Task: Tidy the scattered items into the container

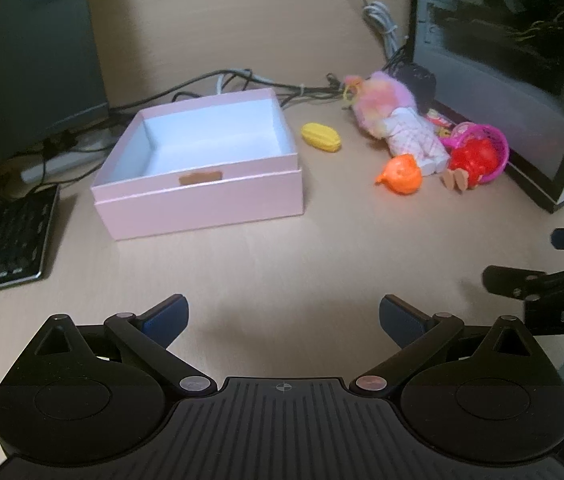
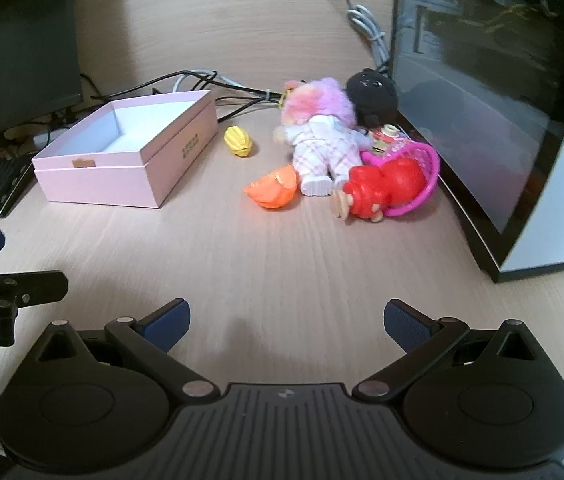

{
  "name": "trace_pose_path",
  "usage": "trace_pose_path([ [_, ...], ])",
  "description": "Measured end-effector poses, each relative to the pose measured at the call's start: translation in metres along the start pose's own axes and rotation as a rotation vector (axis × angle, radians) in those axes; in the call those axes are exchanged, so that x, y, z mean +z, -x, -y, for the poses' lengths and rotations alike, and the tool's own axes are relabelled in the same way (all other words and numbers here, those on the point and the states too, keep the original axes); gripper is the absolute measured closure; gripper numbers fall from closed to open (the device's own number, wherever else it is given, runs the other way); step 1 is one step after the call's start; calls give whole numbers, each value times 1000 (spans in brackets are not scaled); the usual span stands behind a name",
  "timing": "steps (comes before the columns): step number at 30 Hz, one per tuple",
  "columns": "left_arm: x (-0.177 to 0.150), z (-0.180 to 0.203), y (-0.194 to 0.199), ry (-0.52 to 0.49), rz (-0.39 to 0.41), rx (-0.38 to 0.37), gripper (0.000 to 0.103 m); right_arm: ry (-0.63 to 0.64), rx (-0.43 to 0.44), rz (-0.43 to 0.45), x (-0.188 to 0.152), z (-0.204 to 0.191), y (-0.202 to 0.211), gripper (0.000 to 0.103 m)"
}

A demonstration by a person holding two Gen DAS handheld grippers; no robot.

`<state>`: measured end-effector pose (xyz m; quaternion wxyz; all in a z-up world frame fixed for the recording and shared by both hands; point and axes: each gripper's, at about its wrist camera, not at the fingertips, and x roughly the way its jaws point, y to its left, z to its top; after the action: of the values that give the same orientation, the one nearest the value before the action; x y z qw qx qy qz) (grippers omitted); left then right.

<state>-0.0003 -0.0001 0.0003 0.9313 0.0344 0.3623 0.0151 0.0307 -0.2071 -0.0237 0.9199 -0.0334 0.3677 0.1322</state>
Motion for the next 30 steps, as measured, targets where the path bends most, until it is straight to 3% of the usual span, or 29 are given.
trace_pose_path([
  [5,-6,-13,-1,66,-24,-40,0,4,-4,0,-1,0,2,0],
  [10,-13,-10,-3,66,-47,-3,0,7,-9,-1,-3,0,3,0],
  [30,-11,-10,2,87,-75,10,0,14,-9,8,-4,1,9,0],
])
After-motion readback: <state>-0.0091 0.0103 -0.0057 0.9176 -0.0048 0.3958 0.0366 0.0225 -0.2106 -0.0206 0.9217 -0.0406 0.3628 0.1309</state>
